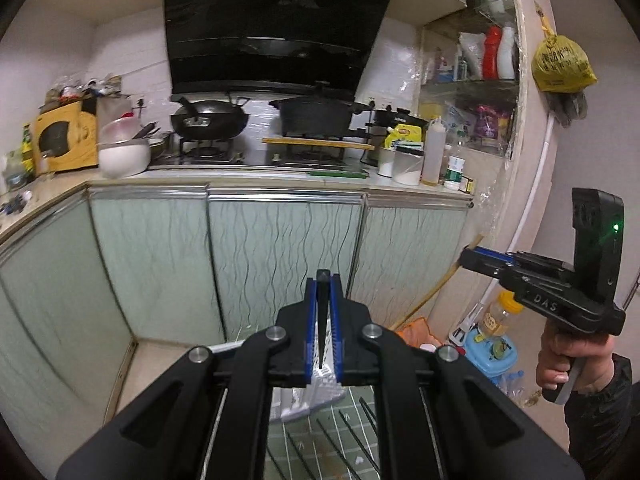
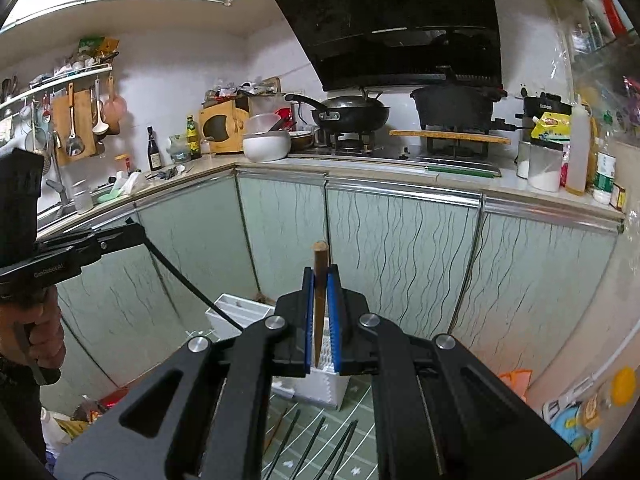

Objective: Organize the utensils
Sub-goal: 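Lift both held chopsticks and carry them over the white utensil holder, then lower the chopsticks into the holder and open both tools, then withdraw both open tools back toward the remaining chopsticks on the cloth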

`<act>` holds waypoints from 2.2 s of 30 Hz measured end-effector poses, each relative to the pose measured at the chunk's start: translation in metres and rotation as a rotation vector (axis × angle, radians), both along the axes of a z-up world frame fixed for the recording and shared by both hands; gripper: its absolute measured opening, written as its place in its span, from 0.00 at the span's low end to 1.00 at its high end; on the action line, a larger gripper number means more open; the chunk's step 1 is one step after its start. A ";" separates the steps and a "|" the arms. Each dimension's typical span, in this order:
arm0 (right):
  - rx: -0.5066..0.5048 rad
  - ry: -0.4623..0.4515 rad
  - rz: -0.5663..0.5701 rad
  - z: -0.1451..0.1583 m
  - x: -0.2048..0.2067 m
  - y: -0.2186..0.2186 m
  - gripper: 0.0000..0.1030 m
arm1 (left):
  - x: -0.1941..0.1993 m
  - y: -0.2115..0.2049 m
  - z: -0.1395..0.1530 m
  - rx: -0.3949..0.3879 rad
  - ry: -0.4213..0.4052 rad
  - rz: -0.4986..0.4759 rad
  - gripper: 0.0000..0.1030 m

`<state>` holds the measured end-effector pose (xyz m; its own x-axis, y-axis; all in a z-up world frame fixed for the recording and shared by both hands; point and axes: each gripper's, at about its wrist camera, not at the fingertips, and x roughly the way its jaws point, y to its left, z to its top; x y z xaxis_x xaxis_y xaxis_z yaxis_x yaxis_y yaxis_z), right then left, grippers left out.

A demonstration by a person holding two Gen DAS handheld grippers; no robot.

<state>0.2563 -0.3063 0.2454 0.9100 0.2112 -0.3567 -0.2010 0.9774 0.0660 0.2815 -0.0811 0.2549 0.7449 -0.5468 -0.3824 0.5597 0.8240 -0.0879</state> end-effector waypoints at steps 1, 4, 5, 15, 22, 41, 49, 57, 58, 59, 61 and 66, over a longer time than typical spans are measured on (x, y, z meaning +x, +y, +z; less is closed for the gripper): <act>-0.002 0.001 0.001 -0.002 0.007 -0.002 0.06 | 0.006 -0.006 -0.002 0.005 -0.001 -0.007 0.08; 0.010 0.015 0.008 -0.012 0.023 -0.007 0.06 | 0.023 -0.018 -0.015 0.016 0.019 -0.020 0.08; 0.016 0.019 0.009 -0.016 0.028 -0.008 0.06 | 0.027 -0.020 -0.018 0.018 0.023 -0.024 0.08; 0.060 0.099 0.024 -0.069 0.066 -0.018 0.06 | 0.057 -0.046 -0.071 0.066 0.078 -0.046 0.08; 0.110 0.149 0.042 -0.094 0.075 -0.025 0.06 | 0.067 -0.052 -0.094 0.086 0.122 -0.034 0.08; 0.025 0.102 -0.006 -0.097 0.027 -0.031 0.93 | 0.029 -0.014 -0.093 0.113 0.028 0.104 0.95; 0.009 0.118 0.000 -0.109 0.001 -0.026 0.93 | 0.003 -0.002 -0.101 0.132 0.027 0.117 0.95; -0.007 0.139 0.011 -0.131 -0.027 -0.017 0.93 | -0.027 0.012 -0.114 0.126 0.029 0.127 0.95; -0.009 0.143 0.012 -0.135 -0.031 -0.016 0.93 | -0.032 0.014 -0.116 0.126 0.026 0.130 0.95; -0.009 0.146 0.013 -0.139 -0.035 -0.015 0.93 | -0.035 0.015 -0.118 0.126 0.025 0.133 0.95; -0.007 0.154 0.014 -0.146 -0.043 -0.012 0.93 | -0.044 0.019 -0.123 0.125 0.026 0.133 0.95; -0.005 0.163 0.013 -0.162 -0.061 -0.008 0.93 | -0.065 0.028 -0.140 0.133 0.036 0.146 0.95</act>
<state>0.1952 -0.3147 0.0831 0.8371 0.2203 -0.5007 -0.2006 0.9752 0.0937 0.2163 -0.0527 0.1147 0.7974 -0.3767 -0.4714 0.4317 0.9020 0.0094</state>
